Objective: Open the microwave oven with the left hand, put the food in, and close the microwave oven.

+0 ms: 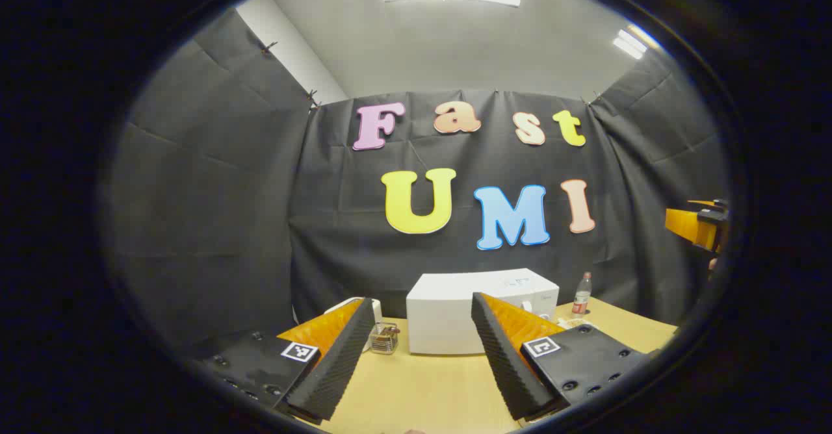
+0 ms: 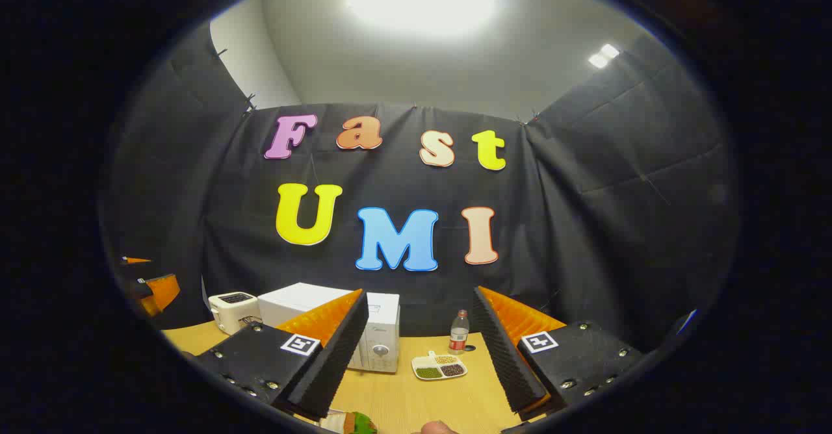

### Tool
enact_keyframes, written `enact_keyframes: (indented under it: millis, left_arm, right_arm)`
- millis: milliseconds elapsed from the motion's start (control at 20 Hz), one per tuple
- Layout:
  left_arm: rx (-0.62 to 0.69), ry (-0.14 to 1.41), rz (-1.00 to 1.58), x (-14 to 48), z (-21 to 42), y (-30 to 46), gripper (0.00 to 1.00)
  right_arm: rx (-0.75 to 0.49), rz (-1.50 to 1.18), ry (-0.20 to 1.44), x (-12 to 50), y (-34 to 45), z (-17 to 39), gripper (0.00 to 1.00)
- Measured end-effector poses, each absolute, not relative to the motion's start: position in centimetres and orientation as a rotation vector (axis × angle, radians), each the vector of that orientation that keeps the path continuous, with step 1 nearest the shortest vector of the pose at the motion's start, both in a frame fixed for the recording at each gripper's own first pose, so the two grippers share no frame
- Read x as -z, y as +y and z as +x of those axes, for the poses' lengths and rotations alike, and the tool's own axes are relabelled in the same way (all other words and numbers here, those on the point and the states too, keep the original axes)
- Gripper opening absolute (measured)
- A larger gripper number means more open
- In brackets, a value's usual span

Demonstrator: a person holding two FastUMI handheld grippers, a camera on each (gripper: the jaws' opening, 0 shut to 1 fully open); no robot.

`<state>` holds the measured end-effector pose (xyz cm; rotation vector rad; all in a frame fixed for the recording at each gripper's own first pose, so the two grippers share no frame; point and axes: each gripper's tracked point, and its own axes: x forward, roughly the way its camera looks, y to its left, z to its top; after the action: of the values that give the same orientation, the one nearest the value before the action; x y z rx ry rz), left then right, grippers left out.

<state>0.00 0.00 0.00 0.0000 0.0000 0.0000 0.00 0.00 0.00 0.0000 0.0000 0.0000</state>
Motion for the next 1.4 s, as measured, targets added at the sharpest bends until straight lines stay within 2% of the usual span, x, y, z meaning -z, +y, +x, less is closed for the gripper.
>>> enact_keyframes:
  millis: [50,100,200,300,500,950,1400]
  left_arm:
    - [0.003,-0.006,-0.003,-0.3,-0.1,-0.3,1.00]
    - [0.007,-0.009,-0.005,-0.3,-0.1,-0.5,0.94]
    - [0.014,-0.011,-0.002,-0.3,-0.2,-1.1,1.00]
    - [0.018,-0.017,0.007,-0.7,-0.4,-1.6,0.94]
    - [0.018,-0.026,0.023,-0.9,-1.1,-2.5,1.00]
    - [0.010,-0.028,0.018,-0.9,-1.6,-6.1,0.98]
    - [0.045,-0.053,0.035,-0.4,4.0,-11.1,1.00]
  right_arm:
    - [0.003,0.000,0.001,-0.1,-0.3,-0.1,0.96]
    - [0.009,0.001,0.002,0.0,-0.6,-0.1,0.96]
    - [0.015,0.003,0.004,0.0,-1.2,-0.3,0.96]
    - [0.019,0.007,0.008,0.1,-1.6,-0.3,0.96]
    - [0.009,0.016,0.011,0.3,-2.0,-0.5,0.96]
    - [-0.009,0.028,0.008,1.1,-4.6,-0.3,0.96]
    - [-0.012,0.044,0.022,2.7,-6.7,0.4,0.96]
